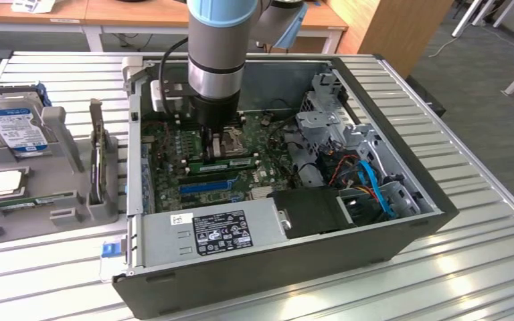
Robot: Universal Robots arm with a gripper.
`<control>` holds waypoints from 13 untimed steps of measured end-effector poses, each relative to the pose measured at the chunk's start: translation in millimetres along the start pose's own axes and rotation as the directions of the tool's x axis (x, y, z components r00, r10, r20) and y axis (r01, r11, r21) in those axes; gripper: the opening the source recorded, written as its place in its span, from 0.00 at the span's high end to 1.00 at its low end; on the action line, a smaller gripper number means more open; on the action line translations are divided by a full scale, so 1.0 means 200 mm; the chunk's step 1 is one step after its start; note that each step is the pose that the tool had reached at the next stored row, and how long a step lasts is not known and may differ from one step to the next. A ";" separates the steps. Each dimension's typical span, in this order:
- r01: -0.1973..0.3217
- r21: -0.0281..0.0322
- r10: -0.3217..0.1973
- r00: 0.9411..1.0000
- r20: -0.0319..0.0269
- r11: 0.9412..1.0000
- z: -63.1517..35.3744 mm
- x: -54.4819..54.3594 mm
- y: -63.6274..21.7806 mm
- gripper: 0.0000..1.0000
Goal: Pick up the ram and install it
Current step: 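Press down the ram until it locks into place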
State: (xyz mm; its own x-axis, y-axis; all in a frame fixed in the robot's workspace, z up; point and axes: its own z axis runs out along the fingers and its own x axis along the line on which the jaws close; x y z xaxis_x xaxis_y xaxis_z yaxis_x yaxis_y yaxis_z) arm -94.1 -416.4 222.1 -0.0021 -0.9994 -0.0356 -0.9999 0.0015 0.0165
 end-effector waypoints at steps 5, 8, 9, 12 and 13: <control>0.000 0.000 0.000 1.000 0.000 1.000 0.000 0.00 0.000 0.90; 0.000 0.000 0.000 1.000 0.001 1.000 -0.019 0.00 0.000 0.90; 0.000 0.000 0.000 1.000 0.000 1.000 -0.030 0.00 0.000 0.90; 0.000 -0.001 0.000 1.000 0.000 1.000 -0.067 0.00 0.001 0.90; 0.000 -0.001 0.000 1.000 0.000 1.000 -0.080 0.00 0.001 0.90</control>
State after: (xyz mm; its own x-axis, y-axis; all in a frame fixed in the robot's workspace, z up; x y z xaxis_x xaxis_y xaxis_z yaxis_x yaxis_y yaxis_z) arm -94.0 -416.3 238.2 -0.0022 -0.9994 -0.0358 -0.9998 0.0015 0.0173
